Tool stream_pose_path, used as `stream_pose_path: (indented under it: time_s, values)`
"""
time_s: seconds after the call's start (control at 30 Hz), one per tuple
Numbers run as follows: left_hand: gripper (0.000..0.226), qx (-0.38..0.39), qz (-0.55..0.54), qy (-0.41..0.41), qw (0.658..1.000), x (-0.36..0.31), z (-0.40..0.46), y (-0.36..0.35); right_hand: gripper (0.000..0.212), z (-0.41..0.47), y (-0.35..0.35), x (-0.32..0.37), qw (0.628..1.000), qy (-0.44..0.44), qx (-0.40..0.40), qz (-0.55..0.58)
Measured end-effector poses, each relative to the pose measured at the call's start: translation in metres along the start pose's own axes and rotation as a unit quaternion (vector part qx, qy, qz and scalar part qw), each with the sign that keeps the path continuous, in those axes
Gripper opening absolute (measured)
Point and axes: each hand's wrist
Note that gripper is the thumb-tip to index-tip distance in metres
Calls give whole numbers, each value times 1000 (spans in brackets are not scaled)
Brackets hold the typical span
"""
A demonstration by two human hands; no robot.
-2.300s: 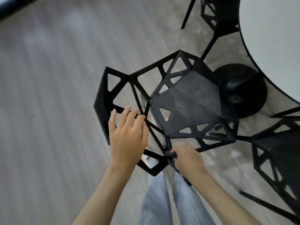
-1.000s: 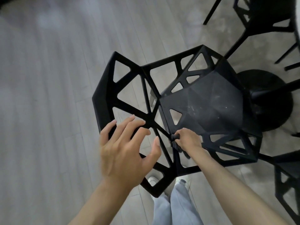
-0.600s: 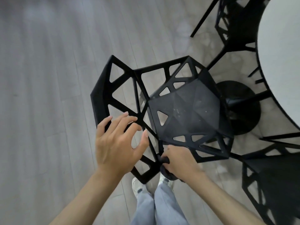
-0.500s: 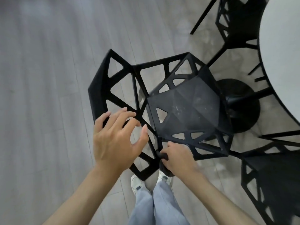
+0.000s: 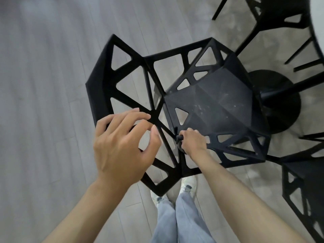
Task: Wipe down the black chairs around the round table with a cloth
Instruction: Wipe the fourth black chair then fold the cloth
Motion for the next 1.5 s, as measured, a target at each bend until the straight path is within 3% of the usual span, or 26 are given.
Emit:
stream_pose_path:
  time_s: [0.13,0.3,0.6,0.7,0.9,1.0,1.1,1.23,1.4,1.5]
  values:
    - [35,-3,-5,-12,1000,4,-1,2,28,6,8,-12,998,18,6,-64]
    - [36,34,8,-13,999,9,1,4,28,10,28,-59,994,-30,-6,-109]
    - [34,33,24,-4,999,44,14,4,22,-26,56,-118,992,-100,68,17]
    - [32,32,27,0,999,58,23,3,19,-40,60,-109,994,-67,72,54]
    - [37,121,65,-22,990,123,47,4,23,-63,71,-59,991,10,114,70]
    - [39,156,95,-42,982,136,49,5,18,-69,48,-35,996,0,64,55]
    - [28,131,85,-17,988,129,44,4,18,-65,23,-17,1000,-7,-12,9]
    - [29,67,32,96,993,106,32,-2,22,-27,13,-14,997,-50,11,50]
    - [32,85,83,85,989,103,32,-6,23,-11,19,-12,997,-45,59,20]
    - [31,88,79,90,989,100,33,-1,21,-49,25,-14,1000,-6,26,-16]
Point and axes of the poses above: each hand's wrist, its own z-axis towards the middle knuckle, its own y-axis out of the back of the hand, x = y × z, and after that the axes turned 8 degrees about -y, right-handed
